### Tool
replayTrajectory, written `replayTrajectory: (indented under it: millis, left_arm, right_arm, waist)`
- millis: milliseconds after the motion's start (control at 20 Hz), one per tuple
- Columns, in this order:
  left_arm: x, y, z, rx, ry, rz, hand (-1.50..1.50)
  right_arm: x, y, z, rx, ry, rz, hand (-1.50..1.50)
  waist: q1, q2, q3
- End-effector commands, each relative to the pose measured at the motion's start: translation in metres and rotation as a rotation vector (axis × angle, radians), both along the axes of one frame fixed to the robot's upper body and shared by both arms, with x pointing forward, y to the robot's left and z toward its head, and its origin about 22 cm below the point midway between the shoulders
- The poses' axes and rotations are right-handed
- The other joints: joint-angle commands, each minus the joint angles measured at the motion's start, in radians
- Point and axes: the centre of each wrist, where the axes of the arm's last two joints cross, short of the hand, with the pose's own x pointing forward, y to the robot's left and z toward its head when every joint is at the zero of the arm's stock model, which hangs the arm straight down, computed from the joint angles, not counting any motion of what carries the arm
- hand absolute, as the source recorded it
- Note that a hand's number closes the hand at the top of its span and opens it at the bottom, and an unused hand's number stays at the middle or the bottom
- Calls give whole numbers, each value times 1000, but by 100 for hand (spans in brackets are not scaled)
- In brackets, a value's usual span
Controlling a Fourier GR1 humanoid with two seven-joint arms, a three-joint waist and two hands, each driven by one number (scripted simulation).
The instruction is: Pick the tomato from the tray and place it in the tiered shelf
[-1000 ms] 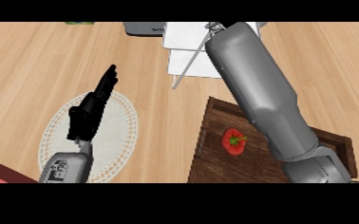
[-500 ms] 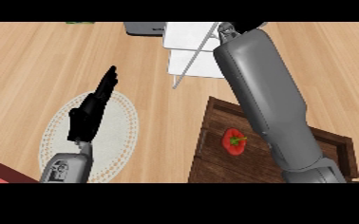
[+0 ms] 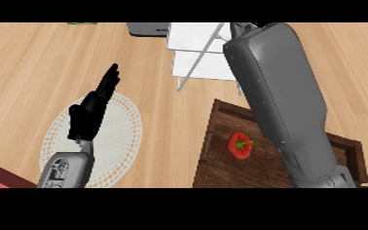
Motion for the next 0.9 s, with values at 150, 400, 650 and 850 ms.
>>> replayTrajectory:
  millis: [150,400,650,850]
  left_arm:
    - [-10,1,-6,-3,21,9,0]
    - [-7,12,-6,9,12,34,0]
    - [-15,24,-12,6,26,70,0]
    - [-26,17,-20,7,58,62,0]
  right_arm:
    - [-27,-27,54,261,-190,-73,-150]
    - [-64,-60,60,355,-164,-156,-150]
    - [-97,-97,59,409,6,-173,-150]
    - [-132,-130,37,395,51,-174,-150]
  waist:
    - [-16,-7,1]
    - [-37,-14,1]
    - [-65,-25,1]
    - [-71,-25,3]
